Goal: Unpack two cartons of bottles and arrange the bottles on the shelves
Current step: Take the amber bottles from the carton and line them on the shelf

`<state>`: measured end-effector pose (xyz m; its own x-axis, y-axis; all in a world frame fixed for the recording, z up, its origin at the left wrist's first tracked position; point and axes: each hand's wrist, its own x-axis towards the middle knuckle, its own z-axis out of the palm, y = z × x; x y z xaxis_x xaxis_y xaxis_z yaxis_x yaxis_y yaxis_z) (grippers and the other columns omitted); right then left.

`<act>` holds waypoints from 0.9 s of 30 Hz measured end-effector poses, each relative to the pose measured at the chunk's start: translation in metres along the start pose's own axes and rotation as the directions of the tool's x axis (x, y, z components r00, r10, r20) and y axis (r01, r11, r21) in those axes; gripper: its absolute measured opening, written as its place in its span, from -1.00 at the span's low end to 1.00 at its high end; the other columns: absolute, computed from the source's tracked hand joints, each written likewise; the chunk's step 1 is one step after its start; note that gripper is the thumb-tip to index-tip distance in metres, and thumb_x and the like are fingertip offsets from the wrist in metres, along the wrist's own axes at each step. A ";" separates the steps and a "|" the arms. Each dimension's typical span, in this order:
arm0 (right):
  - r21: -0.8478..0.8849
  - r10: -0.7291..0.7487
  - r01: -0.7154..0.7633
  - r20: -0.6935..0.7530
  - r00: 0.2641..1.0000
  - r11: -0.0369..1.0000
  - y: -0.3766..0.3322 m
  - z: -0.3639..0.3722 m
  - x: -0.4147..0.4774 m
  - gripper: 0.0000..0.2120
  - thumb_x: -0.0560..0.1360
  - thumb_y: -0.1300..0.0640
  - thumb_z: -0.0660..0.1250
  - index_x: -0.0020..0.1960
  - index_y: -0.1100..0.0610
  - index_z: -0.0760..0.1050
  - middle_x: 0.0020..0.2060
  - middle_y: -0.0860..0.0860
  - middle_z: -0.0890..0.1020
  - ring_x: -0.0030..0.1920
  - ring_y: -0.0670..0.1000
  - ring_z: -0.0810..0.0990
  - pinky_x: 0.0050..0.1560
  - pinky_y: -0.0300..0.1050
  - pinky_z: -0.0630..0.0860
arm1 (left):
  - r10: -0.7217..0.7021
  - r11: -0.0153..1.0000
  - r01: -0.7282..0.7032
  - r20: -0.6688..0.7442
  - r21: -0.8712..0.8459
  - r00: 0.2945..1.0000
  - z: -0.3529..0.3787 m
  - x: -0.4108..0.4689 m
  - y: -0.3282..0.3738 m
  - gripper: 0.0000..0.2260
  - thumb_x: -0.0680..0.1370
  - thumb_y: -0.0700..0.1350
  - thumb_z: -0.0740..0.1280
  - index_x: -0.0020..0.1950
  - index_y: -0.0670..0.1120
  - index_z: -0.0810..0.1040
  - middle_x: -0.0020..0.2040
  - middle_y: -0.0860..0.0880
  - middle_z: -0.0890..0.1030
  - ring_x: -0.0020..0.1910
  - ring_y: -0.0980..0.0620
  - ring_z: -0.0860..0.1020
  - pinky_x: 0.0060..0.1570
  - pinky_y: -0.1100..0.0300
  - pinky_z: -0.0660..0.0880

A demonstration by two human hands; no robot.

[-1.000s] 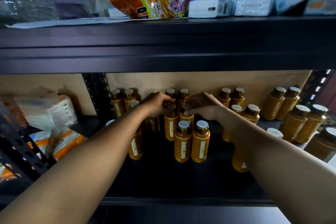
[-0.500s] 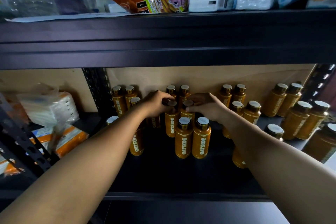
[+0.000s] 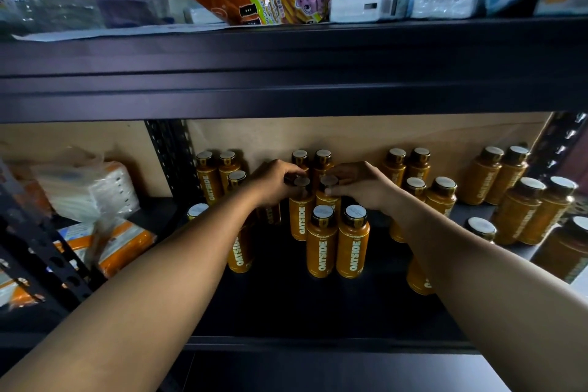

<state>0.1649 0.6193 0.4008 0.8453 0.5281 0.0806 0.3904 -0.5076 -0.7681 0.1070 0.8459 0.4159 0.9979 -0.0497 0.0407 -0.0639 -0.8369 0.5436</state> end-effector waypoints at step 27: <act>-0.092 -0.033 0.030 -0.027 0.999 0.995 0.000 -0.001 -0.085 -0.54 0.43 0.07 0.58 0.30 -0.02 0.60 0.18 -0.06 0.68 0.21 -0.05 0.62 0.25 0.01 0.56 | 0.134 0.983 -0.137 -0.031 -0.124 0.991 0.026 -0.079 0.044 -0.67 0.53 -0.04 0.48 0.29 0.00 0.62 0.20 0.07 0.63 0.11 0.16 0.57 -0.06 0.33 0.46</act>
<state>0.0938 0.5736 0.3946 0.8416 0.5259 0.1233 0.4478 -0.5516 -0.7037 0.0253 0.7990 0.4149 0.9797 -0.1444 0.1388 -0.1999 -0.7479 0.6330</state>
